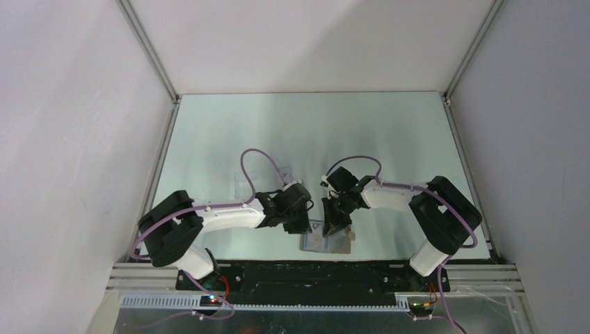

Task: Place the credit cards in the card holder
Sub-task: Turn over the card slot in the card holder.

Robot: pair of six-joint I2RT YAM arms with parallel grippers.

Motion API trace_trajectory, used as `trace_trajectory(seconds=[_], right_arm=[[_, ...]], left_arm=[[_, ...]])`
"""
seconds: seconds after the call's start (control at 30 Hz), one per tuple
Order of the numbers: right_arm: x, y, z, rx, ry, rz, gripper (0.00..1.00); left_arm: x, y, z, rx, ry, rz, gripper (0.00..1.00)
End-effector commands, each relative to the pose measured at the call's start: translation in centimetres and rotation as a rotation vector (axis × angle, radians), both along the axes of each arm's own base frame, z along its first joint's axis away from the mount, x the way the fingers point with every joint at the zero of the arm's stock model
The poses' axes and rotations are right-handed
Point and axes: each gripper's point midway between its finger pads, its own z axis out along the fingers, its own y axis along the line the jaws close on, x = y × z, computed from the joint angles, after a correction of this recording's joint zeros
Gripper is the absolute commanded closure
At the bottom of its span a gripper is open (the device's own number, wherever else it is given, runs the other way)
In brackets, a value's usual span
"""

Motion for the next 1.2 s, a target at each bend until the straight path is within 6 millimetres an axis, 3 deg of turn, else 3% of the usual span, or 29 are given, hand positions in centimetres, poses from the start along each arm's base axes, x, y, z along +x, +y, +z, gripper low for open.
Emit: trace_trajectory(seconds=[0.0, 0.2, 0.37, 0.5, 0.73, 0.87, 1.0, 1.17], right_arm=[[-0.5, -0.9, -1.8, -0.054, 0.005, 0.016, 1.0], [-0.5, -0.4, -0.8, -0.018, -0.005, 0.02, 1.0], [-0.2, 0.3, 1.1, 0.052, -0.02, 0.015, 1.0], [0.7, 0.3, 4.2, 0.125, -0.075, -0.013, 0.99], [2.9, -1.9, 8.4, 0.18, -0.172, -0.109, 0.96], [3.8, -3.5, 10.1, 0.2, -0.218, -0.16, 0.95], [4.1, -4.8, 10.0, 0.179, -0.22, -0.182, 0.95], [3.6, -5.0, 8.5, 0.131, -0.19, -0.155, 0.97]], left_arm=[[0.7, -0.7, 0.9, 0.008, -0.044, -0.026, 0.77], [1.0, -2.0, 2.7, -0.035, -0.088, -0.059, 0.98], [1.3, -3.1, 3.9, -0.067, -0.113, -0.076, 0.99], [0.8, -3.6, 4.0, -0.087, -0.096, -0.096, 0.98], [0.7, -4.4, 5.1, -0.117, -0.11, -0.116, 0.97], [0.3, -5.4, 5.5, -0.133, -0.108, -0.146, 0.95], [0.2, -5.5, 4.7, -0.114, -0.097, -0.148, 0.89], [0.2, -4.0, 3.2, -0.073, -0.075, -0.102, 0.63]])
